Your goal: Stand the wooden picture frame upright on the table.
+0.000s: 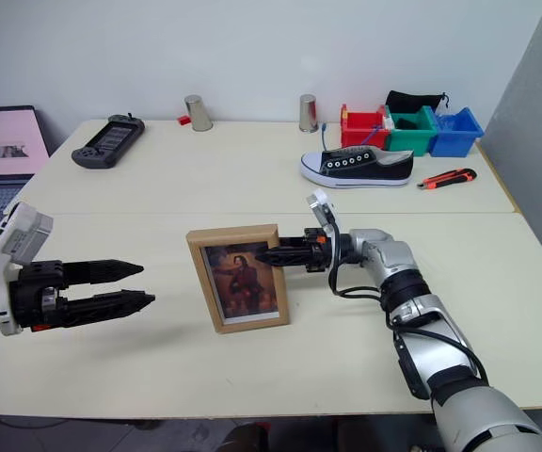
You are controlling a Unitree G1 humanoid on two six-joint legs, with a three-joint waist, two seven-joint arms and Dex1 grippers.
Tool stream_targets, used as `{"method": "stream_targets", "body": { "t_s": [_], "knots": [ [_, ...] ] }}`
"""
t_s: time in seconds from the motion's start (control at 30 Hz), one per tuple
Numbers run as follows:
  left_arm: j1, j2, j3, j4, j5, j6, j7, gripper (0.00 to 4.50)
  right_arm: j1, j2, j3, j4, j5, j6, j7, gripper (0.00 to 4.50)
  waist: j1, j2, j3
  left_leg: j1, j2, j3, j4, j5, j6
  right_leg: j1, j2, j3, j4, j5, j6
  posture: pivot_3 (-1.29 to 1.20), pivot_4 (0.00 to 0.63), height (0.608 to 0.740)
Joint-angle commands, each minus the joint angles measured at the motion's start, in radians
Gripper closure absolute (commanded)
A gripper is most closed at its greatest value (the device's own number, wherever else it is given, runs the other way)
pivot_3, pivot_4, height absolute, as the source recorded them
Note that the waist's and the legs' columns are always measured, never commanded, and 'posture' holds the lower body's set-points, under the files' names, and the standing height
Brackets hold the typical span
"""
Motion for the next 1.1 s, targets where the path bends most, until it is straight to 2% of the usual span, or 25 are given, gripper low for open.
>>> {"method": "stream_targets", "body": {
  "t_s": [0.03, 0.2, 0.43, 0.57, 0.8, 0.97, 1.1],
  "knots": [
    [-0.025, 0.017, -0.009, -0.006, 0.013, -0.027, -0.019, 0.0, 0.029, -0.015, -0.008, -0.045, -0.03, 0.008, 0.018, 2.86, 0.001, 0.0, 0.0, 0.0, 0.0, 0.0, 0.0, 0.0, 0.0, 0.0, 0.0, 0.0, 0.0, 0.0, 0.0, 0.0, 0.15, 0.74],
    [-0.042, 0.021, -0.038, 0.005, 0.029, -0.039, -0.036, 0.0, 0.047, -0.033, -0.017, -0.089, -0.037, 0.05, 0.02, 1.52, 0.002, 0.0, 0.0, 0.0, 0.0, 0.0, 0.0, 0.0, 0.0, 0.0, 0.0, 0.0, 0.0, 0.0, 0.0, 0.0, 0.15, 0.74],
    [-0.088, 0.019, -0.09, 0.026, 0.044, -0.049, -0.052, 0.0, 0.084, -0.112, -0.007, -0.152, -0.061, 0.077, 0.043, 0.08, 0.002, 0.0, 0.0, -0.001, 0.0, 0.0, 0.0, 0.0, 0.0, 0.0, 0.0, 0.0, 0.0, 0.0, 0.0, 0.0, 0.15, 0.74],
    [-0.098, 0.01, -0.111, 0.035, 0.052, -0.057, -0.058, 0.0, 0.127, -0.208, 0.002, -0.215, -0.081, 0.099, 0.07, 0.08, 0.006, 0.0, 0.0, -0.001, -0.001, 0.0, 0.0, 0.0, 0.0, 0.0, 0.0, 0.0, -0.001, 0.0, 0.0, 0.0, 0.15, 0.74],
    [-0.091, -0.02, -0.12, 0.068, 0.091, -0.084, -0.042, 0.0, 0.217, -0.479, -0.034, -0.456, -0.068, 0.169, 0.08, 0.08, 0.008, 0.002, 0.001, -0.002, -0.001, 0.0, 0.0, 0.0, 0.0, 0.0, -0.001, 0.001, -0.002, 0.0, 0.0, 0.0, 0.15, 0.74],
    [-0.128, -0.1, -0.096, 0.163, 0.129, -0.133, 0.026, 0.0, 0.244, -0.539, -0.176, -0.633, -0.001, 0.267, -0.096, 0.08, -0.001, 0.002, 0.001, 0.0, 0.001, 0.002, -0.001, 0.0, 0.0, 0.0, 0.001, 0.001, -0.001, -0.001, -0.001, 0.0, 0.15, 0.74],
    [-0.156, -0.165, -0.119, 0.208, 0.222, -0.214, 0.127, 0.0, 0.3, -0.51, -0.273, -0.671, -0.02, 0.234, -0.278, 0.08, 0.007, 0.001, 0.001, -0.001, 0.0, 0.001, 0.0, 0.0, 0.0, 0.0, 0.0, 0.001, -0.002, -0.001, -0.001, 0.0, 0.15, 0.74]
  ]
}}
